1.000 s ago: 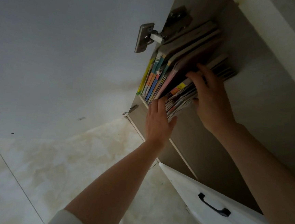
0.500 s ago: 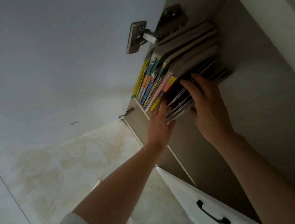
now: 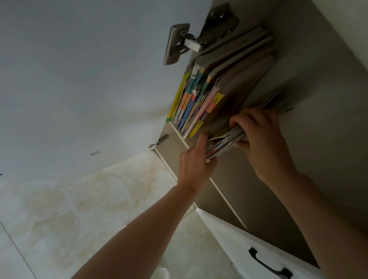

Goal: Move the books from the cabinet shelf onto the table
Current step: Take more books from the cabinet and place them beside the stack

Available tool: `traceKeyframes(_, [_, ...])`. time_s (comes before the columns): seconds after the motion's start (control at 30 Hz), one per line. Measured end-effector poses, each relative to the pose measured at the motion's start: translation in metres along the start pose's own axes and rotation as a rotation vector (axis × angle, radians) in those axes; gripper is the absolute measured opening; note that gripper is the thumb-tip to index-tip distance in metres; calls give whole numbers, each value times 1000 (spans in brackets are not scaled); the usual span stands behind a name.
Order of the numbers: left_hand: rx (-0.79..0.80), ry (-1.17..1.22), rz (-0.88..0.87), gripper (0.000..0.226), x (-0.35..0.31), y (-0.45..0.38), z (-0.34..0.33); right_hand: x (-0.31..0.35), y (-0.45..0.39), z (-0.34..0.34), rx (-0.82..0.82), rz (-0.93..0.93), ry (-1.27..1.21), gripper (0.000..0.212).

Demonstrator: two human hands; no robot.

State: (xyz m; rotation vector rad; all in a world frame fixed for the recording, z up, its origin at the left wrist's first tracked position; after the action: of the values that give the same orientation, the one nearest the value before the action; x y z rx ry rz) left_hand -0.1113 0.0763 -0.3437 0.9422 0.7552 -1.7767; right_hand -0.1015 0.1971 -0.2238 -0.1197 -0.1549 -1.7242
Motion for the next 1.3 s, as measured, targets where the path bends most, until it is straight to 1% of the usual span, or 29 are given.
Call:
traceKeyframes(0.13, [-16, -49, -51, 55, 13, 19, 28, 27, 15, 0, -16, -8, -5, 53])
traceKeyframes(0.23, [-6, -70, -66, 54, 28, 26, 45, 50, 29, -15, -25, -45, 18, 54])
traceKeyframes(0.3, [17, -77, -72, 56, 34, 25, 51, 57, 37, -25, -81, -84, 21, 56])
traceKeyframes(0.4, [83, 2, -18, 60, 36, 19, 50, 56, 41, -31, -147, -127, 15, 55])
traceKeyframes(0.5, [132, 171, 107, 78, 39, 9, 42, 50, 38, -34, -153, -79, 16, 56])
traceKeyframes(0.53, [140, 227, 131, 81, 40, 6, 39, 48, 37, -34, -154, -69, 6, 58])
traceKeyframes(0.57, [141, 265, 133, 78, 41, 4, 37, 45, 36, -35, -158, -58, 1, 58])
traceKeyframes(0.63, [155, 308, 119, 66, 42, 3, 33, 42, 36, -37, -175, -28, 11, 60])
traceKeyframes(0.7, [161, 339, 104, 57, 41, 3, 32, 38, 38, -35, -190, -24, 0, 69])
traceKeyframes(0.73, [160, 329, 91, 55, 42, 4, 32, 32, 39, -33, -198, -47, -7, 76])
traceKeyframes(0.8, [165, 293, 54, 53, 44, 3, 32, 10, 38, -27, -243, -172, -60, 93])
traceKeyframes(0.83, [171, 278, 33, 52, 45, 3, 32, -8, 37, -25, -279, -279, -145, 100])
traceKeyframes(0.9, [179, 263, 3, 51, 46, 4, 32, -47, 34, -30, -302, -508, -478, 109])
traceKeyframes(0.93, [184, 263, -1, 50, 46, 5, 33, -61, 32, -35, -273, -577, -676, 112])
traceKeyframes(0.97, [188, 267, -3, 50, 45, 5, 34, -69, 30, -38, -226, -602, -850, 114])
traceKeyframes(1.0, [190, 274, -2, 50, 46, 5, 34, -76, 29, -42, -177, -605, -969, 116])
traceKeyframes(1.03, [192, 293, 3, 51, 47, 5, 36, -81, 28, -44, -129, -603, -1027, 117])
traceKeyframes(1.1, [195, 321, 13, 53, 51, 3, 39, -84, 25, -45, -36, -574, -1001, 118])
traceKeyframes(1.17, [211, 337, 18, 53, 55, 3, 43, -86, 23, -50, 85, -529, -954, 114])
traceKeyframes(1.23, [232, 369, 19, 50, 58, 4, 44, -83, 22, -57, 210, -511, -922, 104])
traceKeyframes(1.3, [242, 393, 28, 48, 59, 5, 44, -82, 19, -61, 275, -519, -843, 90])
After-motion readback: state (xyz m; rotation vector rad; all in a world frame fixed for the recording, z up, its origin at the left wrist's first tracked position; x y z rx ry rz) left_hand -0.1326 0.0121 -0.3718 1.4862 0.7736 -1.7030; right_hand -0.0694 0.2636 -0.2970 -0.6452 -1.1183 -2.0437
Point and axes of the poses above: each hand's wrist, its own y-axis away from the middle knuckle, its own z-axis out of the back of the hand, x = y × z, the point moved 2 cm from there along -y, towards the middle knuckle, and after that the axes turned 2 degrees about -z, right-handed, at the moved point
